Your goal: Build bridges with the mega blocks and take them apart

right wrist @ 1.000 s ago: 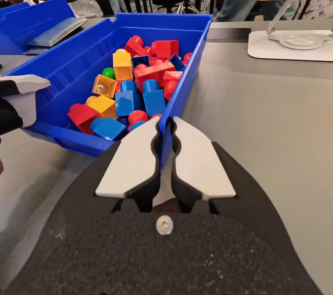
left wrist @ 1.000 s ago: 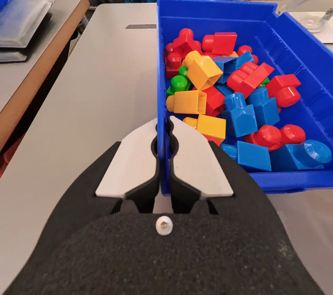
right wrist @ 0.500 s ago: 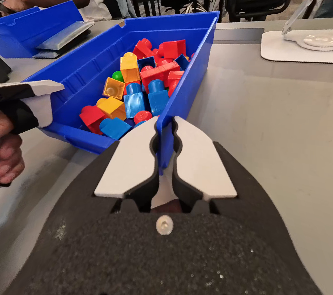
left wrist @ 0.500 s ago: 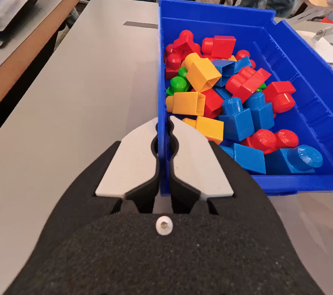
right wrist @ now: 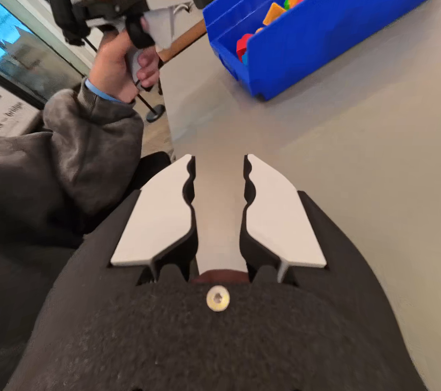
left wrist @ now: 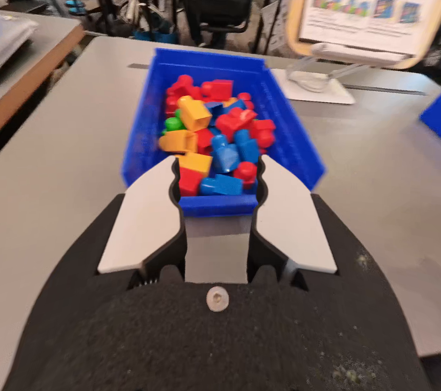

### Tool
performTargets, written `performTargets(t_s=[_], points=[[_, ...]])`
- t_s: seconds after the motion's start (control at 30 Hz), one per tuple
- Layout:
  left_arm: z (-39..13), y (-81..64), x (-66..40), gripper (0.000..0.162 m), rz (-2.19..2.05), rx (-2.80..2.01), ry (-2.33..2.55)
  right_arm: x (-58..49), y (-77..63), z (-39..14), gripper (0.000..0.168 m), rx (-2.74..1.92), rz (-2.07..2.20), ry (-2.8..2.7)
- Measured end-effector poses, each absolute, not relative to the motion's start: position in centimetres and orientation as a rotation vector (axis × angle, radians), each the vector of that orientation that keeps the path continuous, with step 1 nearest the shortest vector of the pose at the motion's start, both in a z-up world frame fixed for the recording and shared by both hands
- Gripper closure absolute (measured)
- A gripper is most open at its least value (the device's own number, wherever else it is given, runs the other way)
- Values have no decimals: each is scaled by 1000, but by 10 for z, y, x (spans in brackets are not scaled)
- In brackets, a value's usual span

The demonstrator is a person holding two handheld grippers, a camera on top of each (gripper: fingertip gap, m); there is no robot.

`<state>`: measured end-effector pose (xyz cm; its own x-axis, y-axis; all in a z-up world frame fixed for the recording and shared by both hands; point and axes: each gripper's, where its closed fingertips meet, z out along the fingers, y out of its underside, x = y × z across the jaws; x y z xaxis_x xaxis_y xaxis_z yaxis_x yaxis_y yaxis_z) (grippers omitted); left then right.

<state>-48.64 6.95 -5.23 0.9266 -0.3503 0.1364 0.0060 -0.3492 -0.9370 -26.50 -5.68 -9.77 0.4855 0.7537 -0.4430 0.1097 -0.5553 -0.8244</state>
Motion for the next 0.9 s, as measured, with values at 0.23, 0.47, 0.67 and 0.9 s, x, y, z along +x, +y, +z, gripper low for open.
performTargets(t_s=[0.23, 0.47, 0.67, 0.9], points=[[-67, 1, -363, 96, -566, -1841, 397, -120, -61, -103, 117, -1789, 711, -498], [-114, -17, -335, 93, -430, -1863, 501, -78, -63, -98, 109, -1720, 545, -408], [-134, -17, -344, 91, -478, -1935, 455, -82, -63, -99, 115, -1728, 538, -428], [-136, -13, -359, 92, -476, -1950, 382, -94, -61, -109, 119, -1762, 563, -443]])
